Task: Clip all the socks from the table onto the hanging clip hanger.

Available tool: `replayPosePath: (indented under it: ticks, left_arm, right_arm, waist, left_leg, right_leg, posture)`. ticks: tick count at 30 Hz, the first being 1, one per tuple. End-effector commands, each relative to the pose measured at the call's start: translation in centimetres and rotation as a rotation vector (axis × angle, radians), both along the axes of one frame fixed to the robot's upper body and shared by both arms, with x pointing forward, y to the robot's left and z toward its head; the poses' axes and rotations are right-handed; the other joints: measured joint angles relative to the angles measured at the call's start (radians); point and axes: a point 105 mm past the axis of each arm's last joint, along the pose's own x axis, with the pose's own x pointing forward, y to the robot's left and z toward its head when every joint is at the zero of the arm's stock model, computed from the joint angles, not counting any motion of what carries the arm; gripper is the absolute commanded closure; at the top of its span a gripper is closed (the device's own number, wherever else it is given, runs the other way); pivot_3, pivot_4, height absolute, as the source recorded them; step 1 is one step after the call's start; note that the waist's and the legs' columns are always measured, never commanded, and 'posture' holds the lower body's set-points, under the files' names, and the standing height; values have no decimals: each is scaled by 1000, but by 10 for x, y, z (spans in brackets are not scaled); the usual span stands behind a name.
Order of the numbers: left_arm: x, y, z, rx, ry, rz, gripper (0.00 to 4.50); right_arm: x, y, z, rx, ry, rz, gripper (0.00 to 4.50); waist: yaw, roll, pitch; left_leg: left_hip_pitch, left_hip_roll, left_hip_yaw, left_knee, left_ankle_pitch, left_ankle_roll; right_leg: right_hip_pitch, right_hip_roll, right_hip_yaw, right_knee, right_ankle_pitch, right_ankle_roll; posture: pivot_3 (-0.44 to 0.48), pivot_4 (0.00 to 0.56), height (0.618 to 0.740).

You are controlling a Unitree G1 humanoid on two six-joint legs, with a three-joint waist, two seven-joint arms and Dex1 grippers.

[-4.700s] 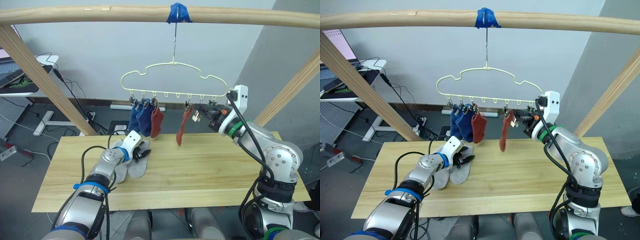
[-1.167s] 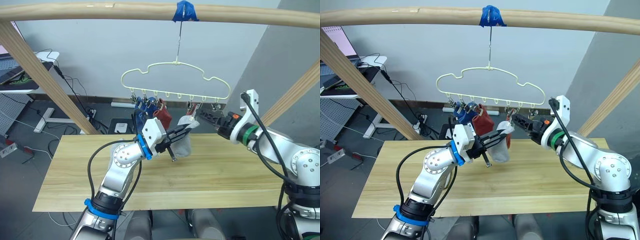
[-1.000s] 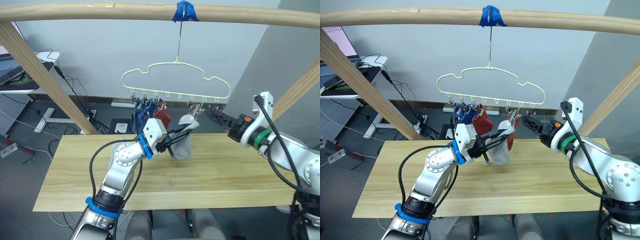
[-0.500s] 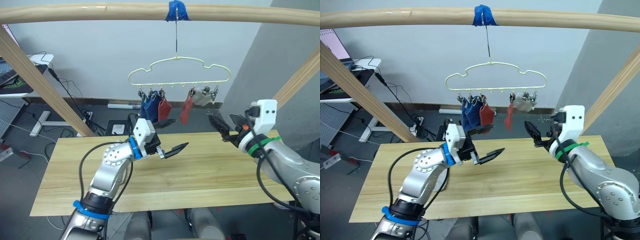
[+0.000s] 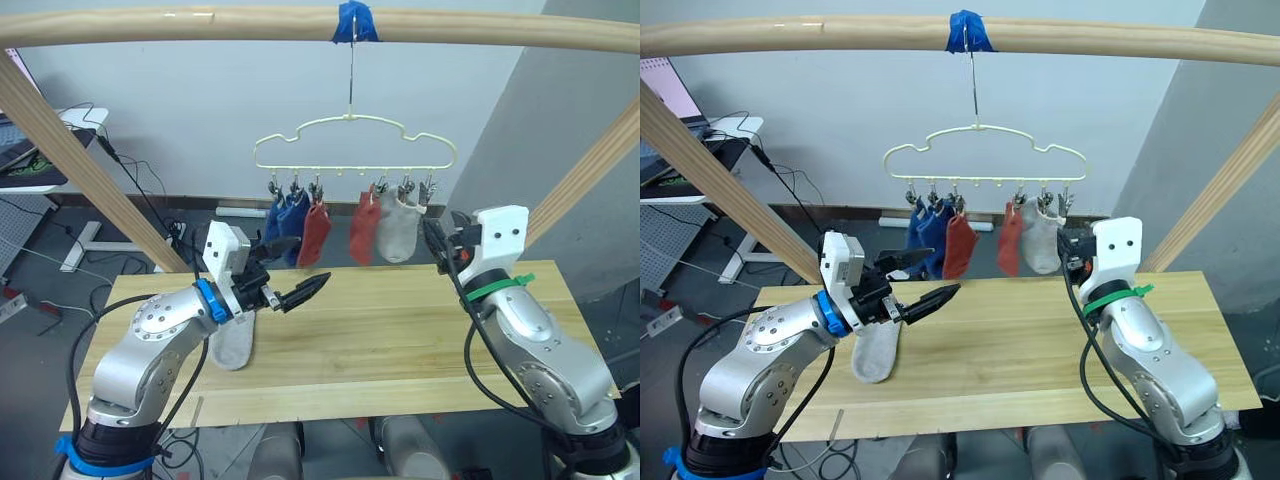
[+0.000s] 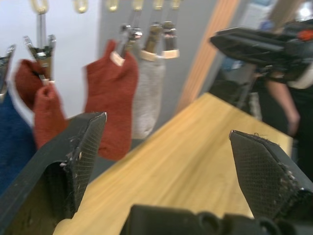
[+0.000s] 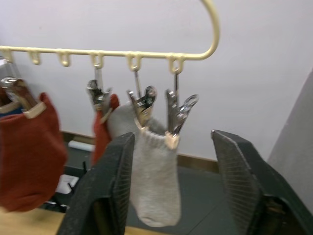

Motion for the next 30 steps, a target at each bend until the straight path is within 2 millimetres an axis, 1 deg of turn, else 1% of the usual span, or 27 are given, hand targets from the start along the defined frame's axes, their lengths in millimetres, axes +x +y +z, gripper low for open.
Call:
replayPosePath:
  ticks: [1, 3, 5, 8, 11, 17, 22, 30]
  left_arm:
    - [-1, -5, 11, -5, -88, 1, 0]
    - [-2, -9, 16, -44, -79, -14, 0]
    - [-8, -12, 22, -90, -72, -53, 0]
    - [-27, -17, 30, -160, -28, -177, 0]
    - [-34, -17, 31, -174, 6, -217, 0]
    - [-36, -15, 34, -185, 19, -228, 0]
    - [-38, -19, 33, -179, 15, -232, 0]
    - [-38, -20, 38, -193, 3, -245, 0]
  right_arm:
    - [3, -3, 12, -5, -73, -46, 1904]
    - [7, -2, 14, -15, -89, -50, 1904]
    - [13, -1, 14, -2, -97, -64, 1904]
    - [17, 2, 12, 30, -93, -52, 1904]
    - [20, 5, 12, 42, -95, -45, 1904]
    - [25, 2, 10, 67, -89, -67, 1904]
    - [31, -2, 9, 102, -84, -95, 1904]
    - [36, -2, 9, 114, -82, -106, 1904]
  waist:
    - [1, 0, 0]
    - [3, 0, 0]
    - [3, 0, 0]
    - [2, 0, 0]
    - [3, 0, 0]
    - [5, 0, -1]
    - [7, 0, -1]
    - [8, 0, -1]
  left_leg:
    - [0, 0, 0, 0, 0, 0]
    - [0, 0, 0, 0, 0, 0]
    - [0, 0, 0, 0, 0, 0]
    - [0, 0, 0, 0, 0, 0]
    - [0, 0, 0, 0, 0, 0]
    - [0, 0, 0, 1, 0, 0]
    - [0, 0, 0, 1, 0, 0]
    - [1, 0, 0, 1, 0, 0]
  right_leg:
    - [0, 0, 0, 0, 0, 0]
    - [0, 0, 0, 0, 1, 1]
    - [0, 0, 0, 0, 2, 3]
    - [0, 0, 0, 0, 2, 4]
    - [0, 0, 0, 1, 2, 4]
    - [1, 0, 0, 1, 3, 4]
    - [1, 0, 0, 2, 4, 4]
    - [1, 0, 0, 2, 4, 4]
  posture:
    - [-122, 183, 740]
    - [-118, 180, 740]
    - [-115, 177, 740]
    - [-109, 174, 740]
    - [-102, 172, 740]
    - [-92, 169, 740]
    - [-85, 160, 740]
    - [-83, 157, 740]
